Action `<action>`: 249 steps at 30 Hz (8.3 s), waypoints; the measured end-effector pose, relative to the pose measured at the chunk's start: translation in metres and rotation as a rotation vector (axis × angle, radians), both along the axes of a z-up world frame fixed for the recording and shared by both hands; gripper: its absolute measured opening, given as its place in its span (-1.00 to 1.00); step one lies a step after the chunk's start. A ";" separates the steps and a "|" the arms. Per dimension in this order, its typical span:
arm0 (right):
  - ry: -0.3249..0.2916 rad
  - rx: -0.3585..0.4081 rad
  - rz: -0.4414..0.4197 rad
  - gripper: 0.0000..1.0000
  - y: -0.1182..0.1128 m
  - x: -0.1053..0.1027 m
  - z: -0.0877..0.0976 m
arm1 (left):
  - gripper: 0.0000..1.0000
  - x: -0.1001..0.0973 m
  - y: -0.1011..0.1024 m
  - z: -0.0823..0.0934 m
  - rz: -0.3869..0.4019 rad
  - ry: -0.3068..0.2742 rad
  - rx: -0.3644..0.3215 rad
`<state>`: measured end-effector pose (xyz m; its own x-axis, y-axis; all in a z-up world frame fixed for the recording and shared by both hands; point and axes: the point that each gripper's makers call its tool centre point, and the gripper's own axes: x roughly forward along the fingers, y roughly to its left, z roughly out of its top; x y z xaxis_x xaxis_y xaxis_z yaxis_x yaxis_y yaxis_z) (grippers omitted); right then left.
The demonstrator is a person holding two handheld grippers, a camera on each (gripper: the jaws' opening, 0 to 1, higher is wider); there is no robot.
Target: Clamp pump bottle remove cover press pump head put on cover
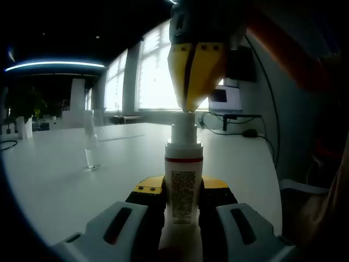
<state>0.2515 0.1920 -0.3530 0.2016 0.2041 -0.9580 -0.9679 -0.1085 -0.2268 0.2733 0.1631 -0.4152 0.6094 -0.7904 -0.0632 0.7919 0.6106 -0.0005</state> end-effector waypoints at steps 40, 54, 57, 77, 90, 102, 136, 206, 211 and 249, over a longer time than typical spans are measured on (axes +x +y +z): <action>0.003 0.013 -0.010 -1.00 -0.001 0.001 -0.001 | -0.72 0.000 0.000 0.000 0.000 0.001 -0.001; 0.016 -0.002 -0.027 -1.00 -0.001 0.000 -0.007 | -0.72 0.000 0.000 0.000 0.001 0.001 -0.001; 0.015 -0.003 -0.028 -1.00 -0.001 -0.001 -0.007 | -0.72 0.000 0.000 0.000 0.001 0.001 -0.001; 0.018 0.030 -0.047 -1.00 -0.001 -0.001 -0.006 | -0.72 0.000 0.000 0.000 0.001 0.002 -0.001; -0.015 0.063 -0.034 -1.00 -0.003 -0.001 0.001 | -0.72 0.001 0.000 -0.001 0.000 0.001 -0.001; -0.067 0.108 -0.039 -1.00 -0.001 0.001 0.002 | -0.72 -0.001 -0.001 0.000 -0.001 0.001 -0.001; -0.084 0.252 -0.101 -1.00 -0.011 -0.003 0.012 | -0.72 0.002 0.001 -0.001 0.002 0.016 -0.011; -0.326 0.929 -0.484 -0.97 -0.111 -0.007 0.040 | -0.72 0.002 0.002 -0.003 0.010 -0.010 0.027; -0.340 0.991 -0.519 -0.97 -0.113 -0.007 0.034 | -0.72 0.002 0.003 -0.003 0.011 -0.009 0.026; -0.375 1.150 -0.582 -0.89 -0.135 -0.009 -0.010 | -0.72 -0.002 0.001 -0.007 -0.005 -0.015 0.057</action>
